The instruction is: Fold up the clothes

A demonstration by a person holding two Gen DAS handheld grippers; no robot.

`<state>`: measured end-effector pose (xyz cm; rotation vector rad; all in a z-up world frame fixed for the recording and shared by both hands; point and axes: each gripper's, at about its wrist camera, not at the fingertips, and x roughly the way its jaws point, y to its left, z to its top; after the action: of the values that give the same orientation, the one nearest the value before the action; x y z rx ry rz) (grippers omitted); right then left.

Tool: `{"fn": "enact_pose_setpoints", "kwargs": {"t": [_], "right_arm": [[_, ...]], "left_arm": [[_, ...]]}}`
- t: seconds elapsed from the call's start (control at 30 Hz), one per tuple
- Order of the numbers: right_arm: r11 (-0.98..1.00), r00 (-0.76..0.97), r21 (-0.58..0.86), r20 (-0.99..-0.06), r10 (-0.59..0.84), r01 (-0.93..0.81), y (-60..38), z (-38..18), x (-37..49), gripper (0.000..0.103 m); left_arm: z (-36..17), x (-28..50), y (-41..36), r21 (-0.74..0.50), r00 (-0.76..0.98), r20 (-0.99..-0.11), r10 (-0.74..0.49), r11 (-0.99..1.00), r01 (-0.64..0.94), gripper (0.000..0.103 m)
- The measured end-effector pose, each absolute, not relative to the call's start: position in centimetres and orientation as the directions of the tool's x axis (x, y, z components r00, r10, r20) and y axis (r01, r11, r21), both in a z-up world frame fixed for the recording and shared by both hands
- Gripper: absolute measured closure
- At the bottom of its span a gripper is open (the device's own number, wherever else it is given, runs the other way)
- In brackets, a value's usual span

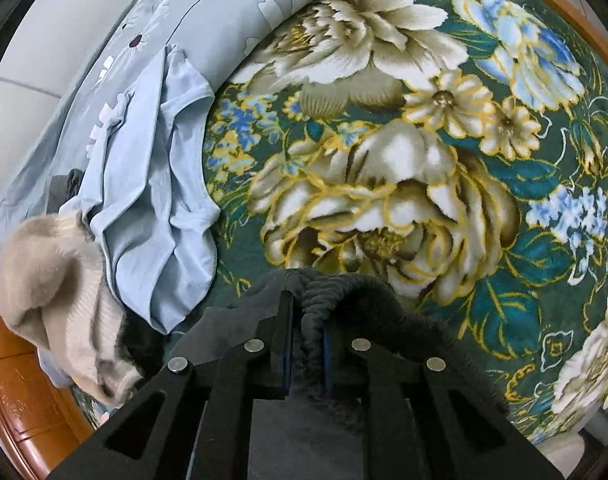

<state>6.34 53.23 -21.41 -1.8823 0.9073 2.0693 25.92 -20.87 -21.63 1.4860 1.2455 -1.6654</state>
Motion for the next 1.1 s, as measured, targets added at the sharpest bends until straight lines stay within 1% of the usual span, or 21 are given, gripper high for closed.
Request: {"fn": "enact_pose_setpoints", "kwargs": {"t": [0.03,0.1,0.13,0.17,0.2,0.23,0.27,0.3,0.33,0.37,0.4,0.43,0.5,0.57,0.7,0.83,0.87,1.03,1.1], "right_arm": [[-0.789,-0.165,0.305,-0.952,-0.257,-0.534,53.1,-21.4,6.4,0.090],[-0.783,-0.171,0.310,-0.951,-0.259,-0.539,52.8,-21.0,6.6,0.085],[-0.782,-0.176,0.309,-0.951,-0.254,-0.542,52.8,-20.6,6.6,0.079],[-0.776,-0.186,0.314,-0.949,-0.253,-0.547,53.0,-20.1,6.8,0.071],[-0.769,-0.198,0.321,-0.947,-0.253,-0.553,53.2,-19.6,7.0,0.067],[-0.761,-0.210,0.332,-0.943,-0.257,-0.557,53.5,-19.1,7.3,0.059],[-0.754,-0.224,0.346,-0.938,-0.265,-0.558,53.8,-18.5,7.8,0.058],[-0.747,-0.239,0.362,-0.932,-0.273,-0.558,54.1,-17.8,8.4,0.058],[-0.739,-0.253,0.377,-0.926,-0.281,-0.558,54.5,-17.2,9.0,0.057],[-0.732,-0.256,0.382,-0.924,-0.286,-0.563,54.7,-17.0,10.1,0.057],[-0.726,-0.255,0.384,-0.923,-0.289,-0.570,55.0,-16.9,11.3,0.056],[-0.719,-0.253,0.386,-0.922,-0.292,-0.577,55.2,-16.8,12.5,0.055],[-0.703,-0.241,0.384,-0.923,-0.299,-0.599,55.7,-17.2,15.3,0.053],[-0.680,-0.206,0.367,-0.929,-0.308,-0.635,56.0,-18.8,18.7,0.053],[-0.646,-0.092,0.287,-0.943,-0.319,-0.708,56.2,-23.0,24.7,0.053],[-0.599,-0.055,0.272,-0.933,-0.355,-0.753,56.2,-26.2,27.8,0.051],[-0.586,-0.064,0.281,-0.930,-0.363,-0.760,56.2,-26.7,27.9,0.049],[-0.529,-0.124,0.321,-0.919,-0.373,-0.786,56.5,-28.3,27.5,0.049],[-0.517,-0.137,0.322,-0.921,-0.364,-0.793,56.7,-28.7,26.9,0.049]], "left_arm": [[-21.8,26.5,-21.1,-0.257,-0.209,-0.964,0.166,-0.375,0.890,0.092],[-21.8,27.7,-21.8,-0.269,-0.217,-0.957,0.192,-0.316,0.910,0.091],[-21.7,28.1,-22.2,-0.280,-0.226,-0.952,0.206,-0.288,0.916,0.088],[-21.1,28.1,-22.3,-0.290,-0.236,-0.948,0.215,-0.274,0.917,0.088],[-20.5,28.0,-22.4,-0.303,-0.247,-0.943,0.222,-0.268,0.915,0.087],[-19.7,28.0,-22.0,-0.319,-0.261,-0.939,0.226,-0.282,0.905,0.085],[-19.0,28.0,-21.7,-0.332,-0.271,-0.935,0.227,-0.299,0.895,0.083],[-18.2,28.4,-21.6,-0.336,-0.273,-0.936,0.223,-0.323,0.885,0.079],[-17.4,29.1,-21.6,-0.339,-0.276,-0.936,0.217,-0.351,0.873,0.069],[-16.5,29.8,-21.7,-0.341,-0.279,-0.937,0.211,-0.374,0.863,0.062],[-15.7,30.6,-22.0,-0.340,-0.280,-0.938,0.204,-0.384,0.858,0.050],[-15.7,30.9,-21.5,-0.332,-0.277,-0.942,0.191,-0.394,0.857,0.047],[-17.6,30.6,-20.7,-0.298,-0.250,-0.953,0.170,-0.397,0.868,0.046],[-18.3,34.8,-19.9,-0.265,-0.211,-0.961,0.179,-0.374,0.889,0.046],[-21.5,41.2,-17.1,-0.204,-0.118,-0.956,0.268,-0.318,0.926,0.046],[-24.7,43.6,-14.4,-0.170,-0.063,-0.941,0.332,-0.306,0.937,0.044],[-25.4,44.1,-14.0,-0.171,-0.068,-0.939,0.337,-0.285,0.943,0.044],[-27.1,45.3,-14.0,-0.216,-0.160,-0.928,0.336,-0.136,0.967,0.044],[-27.3,44.9,-14.1,-0.217,-0.168,-0.929,0.329,-0.119,0.969,0.045]]}}
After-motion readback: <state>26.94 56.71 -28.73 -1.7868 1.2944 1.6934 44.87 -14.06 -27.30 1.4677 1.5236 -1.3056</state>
